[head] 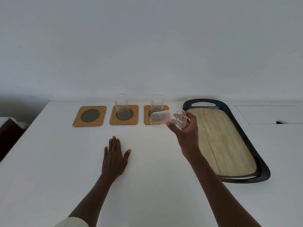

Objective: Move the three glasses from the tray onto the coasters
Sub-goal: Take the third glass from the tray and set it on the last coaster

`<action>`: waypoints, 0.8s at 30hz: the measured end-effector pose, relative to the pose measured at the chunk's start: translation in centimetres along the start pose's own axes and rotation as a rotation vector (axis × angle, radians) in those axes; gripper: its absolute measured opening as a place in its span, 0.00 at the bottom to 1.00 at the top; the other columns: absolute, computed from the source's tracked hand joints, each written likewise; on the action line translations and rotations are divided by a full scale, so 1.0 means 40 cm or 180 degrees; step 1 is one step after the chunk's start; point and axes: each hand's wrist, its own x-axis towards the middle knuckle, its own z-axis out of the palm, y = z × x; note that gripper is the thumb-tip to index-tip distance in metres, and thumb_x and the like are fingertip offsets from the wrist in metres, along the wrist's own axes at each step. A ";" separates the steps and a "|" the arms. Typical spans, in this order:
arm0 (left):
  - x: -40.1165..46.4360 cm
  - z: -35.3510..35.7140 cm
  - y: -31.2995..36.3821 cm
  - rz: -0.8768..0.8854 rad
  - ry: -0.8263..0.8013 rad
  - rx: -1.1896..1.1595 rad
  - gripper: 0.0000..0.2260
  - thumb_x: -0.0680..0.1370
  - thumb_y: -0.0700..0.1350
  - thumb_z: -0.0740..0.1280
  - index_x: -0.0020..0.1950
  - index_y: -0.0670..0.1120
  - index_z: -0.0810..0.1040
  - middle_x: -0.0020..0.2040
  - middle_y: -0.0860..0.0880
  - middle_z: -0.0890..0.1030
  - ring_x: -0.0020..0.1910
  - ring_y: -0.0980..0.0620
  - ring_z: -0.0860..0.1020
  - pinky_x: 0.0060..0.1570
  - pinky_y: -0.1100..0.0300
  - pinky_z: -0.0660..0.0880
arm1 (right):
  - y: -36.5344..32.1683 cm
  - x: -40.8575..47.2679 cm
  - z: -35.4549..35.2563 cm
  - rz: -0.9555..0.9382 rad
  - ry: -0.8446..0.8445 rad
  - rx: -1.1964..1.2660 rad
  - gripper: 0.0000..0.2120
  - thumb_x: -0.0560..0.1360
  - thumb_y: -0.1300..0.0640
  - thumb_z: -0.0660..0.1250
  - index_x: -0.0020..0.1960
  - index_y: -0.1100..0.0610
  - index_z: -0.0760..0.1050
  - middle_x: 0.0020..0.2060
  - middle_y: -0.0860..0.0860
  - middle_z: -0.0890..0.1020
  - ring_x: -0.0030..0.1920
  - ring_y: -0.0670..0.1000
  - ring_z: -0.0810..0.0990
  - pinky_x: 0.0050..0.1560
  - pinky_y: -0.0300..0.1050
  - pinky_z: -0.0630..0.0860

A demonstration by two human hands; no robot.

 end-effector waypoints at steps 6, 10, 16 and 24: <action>0.008 -0.058 -0.159 -0.0202 0.0096 0.0031 0.35 0.82 0.61 0.52 0.80 0.41 0.46 0.82 0.44 0.45 0.81 0.47 0.43 0.79 0.47 0.45 | 0.001 -0.043 0.132 0.0045 -0.0096 0.0060 0.32 0.62 0.57 0.83 0.60 0.46 0.72 0.59 0.51 0.82 0.59 0.53 0.82 0.58 0.50 0.81; 0.026 -0.098 -0.260 -0.0340 0.0147 0.0045 0.35 0.82 0.60 0.52 0.80 0.41 0.47 0.82 0.43 0.46 0.81 0.47 0.43 0.79 0.46 0.45 | 0.006 -0.070 0.210 0.0040 -0.0170 0.0017 0.30 0.63 0.58 0.83 0.58 0.44 0.72 0.55 0.45 0.83 0.57 0.49 0.83 0.55 0.45 0.82; 0.057 -0.149 -0.376 -0.0432 0.0204 0.0092 0.35 0.81 0.61 0.52 0.80 0.40 0.48 0.82 0.42 0.48 0.81 0.46 0.44 0.79 0.45 0.46 | 0.012 -0.098 0.308 0.0061 -0.0265 -0.0007 0.30 0.64 0.60 0.82 0.60 0.47 0.72 0.57 0.49 0.83 0.58 0.52 0.83 0.59 0.48 0.80; 0.091 -0.170 -0.447 -0.0406 0.0172 0.0163 0.37 0.80 0.63 0.52 0.80 0.40 0.49 0.82 0.42 0.49 0.81 0.45 0.45 0.79 0.45 0.47 | 0.022 -0.116 0.414 0.0092 -0.0344 -0.0078 0.34 0.64 0.60 0.82 0.66 0.54 0.70 0.61 0.53 0.81 0.61 0.54 0.81 0.61 0.49 0.80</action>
